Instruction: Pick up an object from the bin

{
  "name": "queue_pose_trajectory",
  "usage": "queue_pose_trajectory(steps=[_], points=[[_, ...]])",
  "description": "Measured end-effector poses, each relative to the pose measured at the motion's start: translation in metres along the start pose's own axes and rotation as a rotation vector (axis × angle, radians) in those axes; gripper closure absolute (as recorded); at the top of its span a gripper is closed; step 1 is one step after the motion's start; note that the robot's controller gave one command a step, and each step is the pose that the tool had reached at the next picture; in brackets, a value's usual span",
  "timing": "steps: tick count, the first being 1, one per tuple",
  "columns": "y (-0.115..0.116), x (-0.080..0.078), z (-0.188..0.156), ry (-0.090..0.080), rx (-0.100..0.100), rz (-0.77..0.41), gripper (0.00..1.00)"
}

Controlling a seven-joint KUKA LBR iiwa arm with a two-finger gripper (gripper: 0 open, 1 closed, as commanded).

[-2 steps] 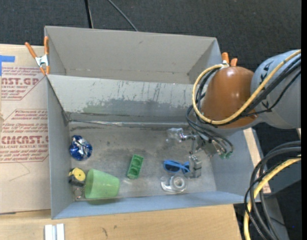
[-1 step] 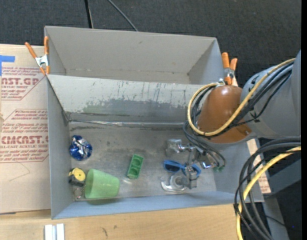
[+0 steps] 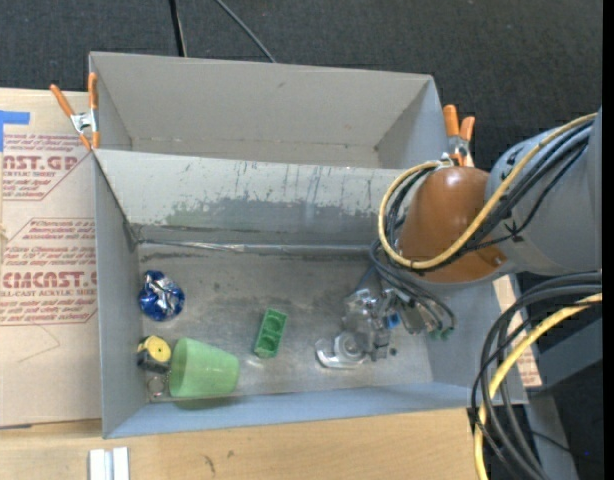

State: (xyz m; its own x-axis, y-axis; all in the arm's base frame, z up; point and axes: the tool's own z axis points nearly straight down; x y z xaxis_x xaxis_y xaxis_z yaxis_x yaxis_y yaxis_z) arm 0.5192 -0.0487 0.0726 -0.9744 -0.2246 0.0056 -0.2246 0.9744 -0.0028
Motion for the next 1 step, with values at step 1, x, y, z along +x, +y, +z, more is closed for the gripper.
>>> queue_pose_trajectory(steps=[1], points=[[-0.1038,0.0095,-0.1311,-0.015,0.005,0.029,1.0]])
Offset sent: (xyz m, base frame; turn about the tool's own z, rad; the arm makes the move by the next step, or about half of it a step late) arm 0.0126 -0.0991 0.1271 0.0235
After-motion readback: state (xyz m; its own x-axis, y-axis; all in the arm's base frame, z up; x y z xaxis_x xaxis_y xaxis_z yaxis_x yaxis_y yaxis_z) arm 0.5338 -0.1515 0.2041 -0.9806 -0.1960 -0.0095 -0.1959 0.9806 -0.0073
